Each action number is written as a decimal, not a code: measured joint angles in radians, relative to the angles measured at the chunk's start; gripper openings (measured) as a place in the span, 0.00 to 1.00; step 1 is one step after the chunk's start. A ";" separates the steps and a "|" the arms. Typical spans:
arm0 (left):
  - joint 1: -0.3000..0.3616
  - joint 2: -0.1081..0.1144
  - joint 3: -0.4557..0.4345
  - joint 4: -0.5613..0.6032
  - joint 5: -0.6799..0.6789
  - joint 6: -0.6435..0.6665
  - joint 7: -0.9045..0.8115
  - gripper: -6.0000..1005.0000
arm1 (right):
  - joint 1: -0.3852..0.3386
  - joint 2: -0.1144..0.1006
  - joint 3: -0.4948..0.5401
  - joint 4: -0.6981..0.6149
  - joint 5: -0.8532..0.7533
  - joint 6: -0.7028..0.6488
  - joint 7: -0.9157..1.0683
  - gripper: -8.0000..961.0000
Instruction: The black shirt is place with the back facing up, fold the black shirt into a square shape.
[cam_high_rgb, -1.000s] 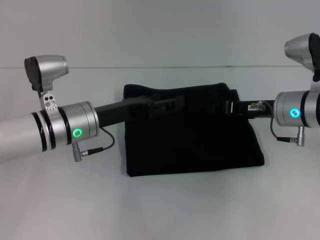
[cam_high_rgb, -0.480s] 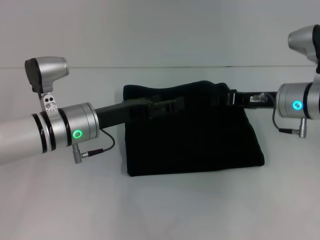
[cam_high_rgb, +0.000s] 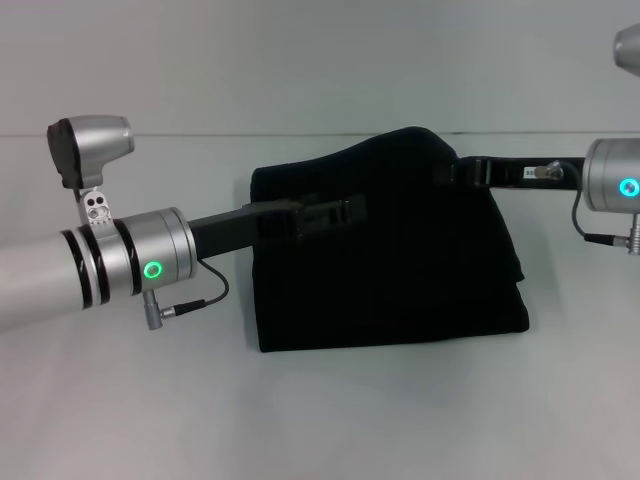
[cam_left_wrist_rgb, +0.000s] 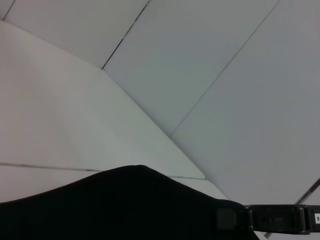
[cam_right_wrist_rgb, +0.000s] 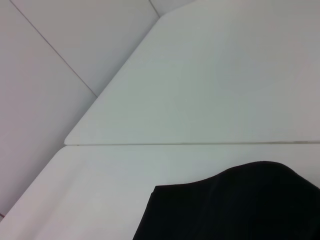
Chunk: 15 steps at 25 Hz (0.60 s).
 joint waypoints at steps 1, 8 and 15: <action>0.000 0.000 0.000 0.000 0.000 0.000 -0.004 0.95 | -0.004 -0.002 0.000 -0.005 0.000 -0.004 0.002 0.06; 0.000 0.000 0.000 -0.001 -0.001 -0.001 -0.024 0.94 | -0.019 -0.023 -0.008 -0.007 -0.010 -0.017 0.005 0.06; 0.000 -0.004 0.009 -0.003 -0.001 -0.008 -0.039 0.95 | -0.041 -0.029 -0.011 0.005 -0.059 0.007 0.013 0.06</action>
